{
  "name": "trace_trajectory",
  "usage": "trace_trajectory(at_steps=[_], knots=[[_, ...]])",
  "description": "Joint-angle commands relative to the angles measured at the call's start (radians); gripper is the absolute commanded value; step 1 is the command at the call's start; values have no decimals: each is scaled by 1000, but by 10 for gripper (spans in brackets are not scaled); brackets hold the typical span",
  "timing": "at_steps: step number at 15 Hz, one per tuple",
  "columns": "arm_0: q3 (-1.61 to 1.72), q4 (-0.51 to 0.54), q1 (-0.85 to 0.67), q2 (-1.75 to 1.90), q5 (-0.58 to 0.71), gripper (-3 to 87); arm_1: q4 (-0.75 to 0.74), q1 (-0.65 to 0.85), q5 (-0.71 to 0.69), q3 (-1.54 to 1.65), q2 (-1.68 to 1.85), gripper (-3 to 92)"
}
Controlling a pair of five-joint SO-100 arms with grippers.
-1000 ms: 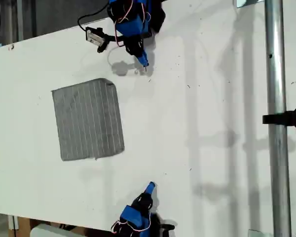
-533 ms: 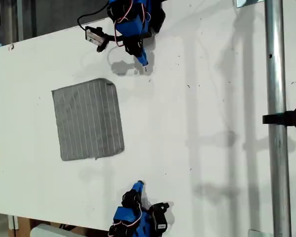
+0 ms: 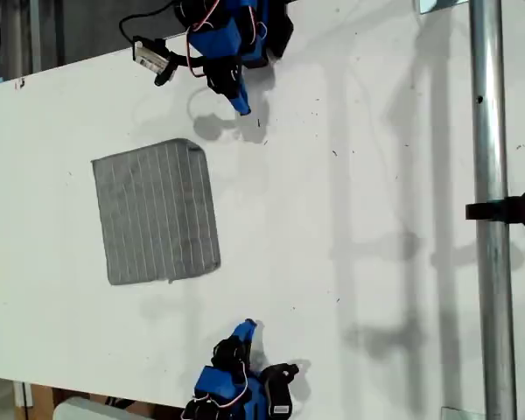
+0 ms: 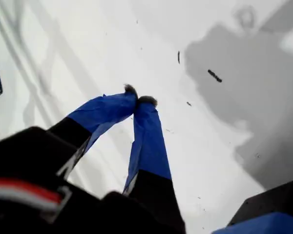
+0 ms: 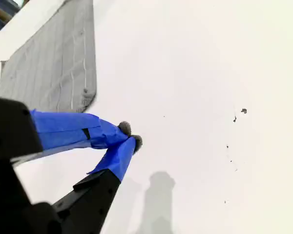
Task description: Grasp corners of a towel and fold twice.
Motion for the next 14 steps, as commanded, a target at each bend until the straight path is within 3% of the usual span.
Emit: trace_trajectory(at_steps=[1, 3, 6, 11, 14], knots=[[-345, -58, -40, -390, 95, -29, -2, 92, -109, -143, -78, -3], [-555, -67, -101, -614, 218, -29, 6, 158, -202, -249, -189, -3], [-854, 21, -175, -896, 336, -28, 58, 296, -399, -555, -522, -3], [-1111, 132, -327, -1124, 437, -27, 138, 575, -726, -989, -936, -3], [-1170, 181, -454, -1226, 488, -27, 143, 672, -844, -1200, -1158, -3]])
